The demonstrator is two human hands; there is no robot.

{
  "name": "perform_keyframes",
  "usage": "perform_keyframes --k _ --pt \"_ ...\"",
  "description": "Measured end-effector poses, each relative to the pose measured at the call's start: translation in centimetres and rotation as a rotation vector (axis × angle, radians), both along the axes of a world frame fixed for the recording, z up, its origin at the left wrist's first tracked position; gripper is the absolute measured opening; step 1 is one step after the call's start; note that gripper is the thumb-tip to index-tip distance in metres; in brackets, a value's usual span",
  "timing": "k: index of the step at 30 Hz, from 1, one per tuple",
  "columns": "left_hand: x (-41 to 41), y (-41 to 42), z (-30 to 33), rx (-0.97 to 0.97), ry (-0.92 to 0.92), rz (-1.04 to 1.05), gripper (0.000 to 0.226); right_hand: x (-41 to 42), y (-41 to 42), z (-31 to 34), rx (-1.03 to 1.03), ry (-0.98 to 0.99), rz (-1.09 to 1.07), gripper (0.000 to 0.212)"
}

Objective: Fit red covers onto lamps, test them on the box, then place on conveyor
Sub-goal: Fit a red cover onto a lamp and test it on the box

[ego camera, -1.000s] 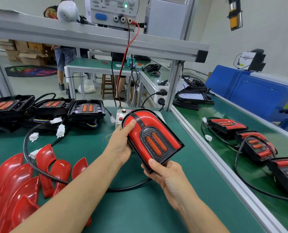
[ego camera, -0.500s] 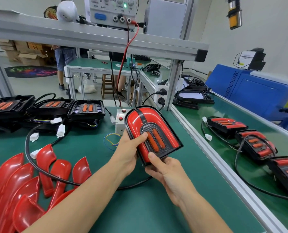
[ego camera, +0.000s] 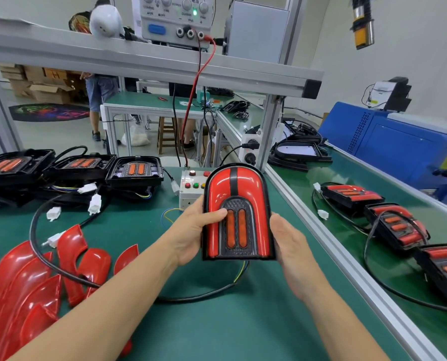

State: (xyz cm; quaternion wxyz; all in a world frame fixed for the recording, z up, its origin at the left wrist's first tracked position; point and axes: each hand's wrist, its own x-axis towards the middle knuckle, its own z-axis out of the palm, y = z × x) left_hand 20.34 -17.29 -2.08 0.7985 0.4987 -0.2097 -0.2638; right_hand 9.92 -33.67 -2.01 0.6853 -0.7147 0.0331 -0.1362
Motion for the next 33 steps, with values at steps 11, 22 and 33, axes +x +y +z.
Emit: perform_keyframes --k 11,22,33 --pt "0.3 -2.8 1.2 0.146 -0.087 0.062 0.028 0.8 1.6 -0.2 0.648 0.039 0.271 0.081" --pt "0.3 -3.2 0.4 0.131 -0.169 0.114 0.03 1.0 1.9 0.2 0.619 0.05 0.316 0.085" --pt "3.5 3.4 5.0 0.745 -0.677 0.847 0.025 1.4 0.9 -0.8 0.66 -0.003 0.145 0.091"
